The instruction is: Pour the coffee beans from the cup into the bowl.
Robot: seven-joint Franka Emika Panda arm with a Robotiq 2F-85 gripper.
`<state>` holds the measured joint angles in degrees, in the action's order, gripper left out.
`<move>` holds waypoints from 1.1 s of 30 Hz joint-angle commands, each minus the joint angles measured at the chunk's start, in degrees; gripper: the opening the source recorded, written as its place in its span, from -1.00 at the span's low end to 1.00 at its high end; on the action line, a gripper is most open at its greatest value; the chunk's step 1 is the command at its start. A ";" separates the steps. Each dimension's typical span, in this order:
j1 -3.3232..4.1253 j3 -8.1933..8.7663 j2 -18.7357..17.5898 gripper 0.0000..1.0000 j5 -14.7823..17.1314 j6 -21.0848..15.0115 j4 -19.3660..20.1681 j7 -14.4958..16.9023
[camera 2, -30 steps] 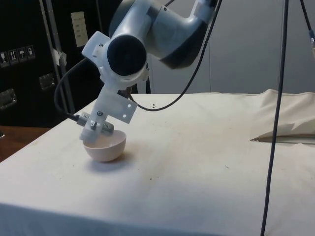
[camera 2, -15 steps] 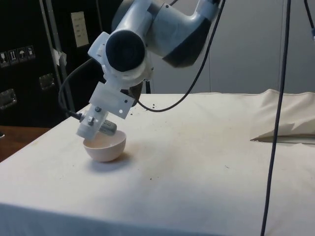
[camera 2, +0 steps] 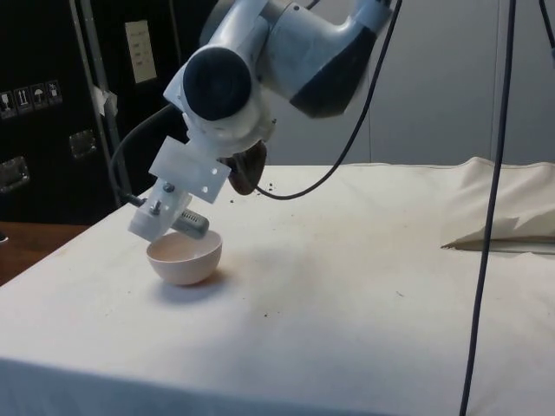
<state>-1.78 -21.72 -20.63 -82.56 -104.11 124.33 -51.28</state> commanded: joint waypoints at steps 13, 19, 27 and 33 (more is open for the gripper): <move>-0.46 0.74 0.52 -1.00 5.04 -1.20 0.69 0.11; -0.40 1.38 0.34 -1.00 6.53 -2.06 0.63 -0.11; -0.34 1.89 0.17 -1.00 9.05 -3.61 0.63 -0.80; -0.40 2.06 0.11 -1.00 10.60 -4.53 0.69 -1.26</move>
<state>-1.78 -19.54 -20.57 -71.96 -108.00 124.85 -52.65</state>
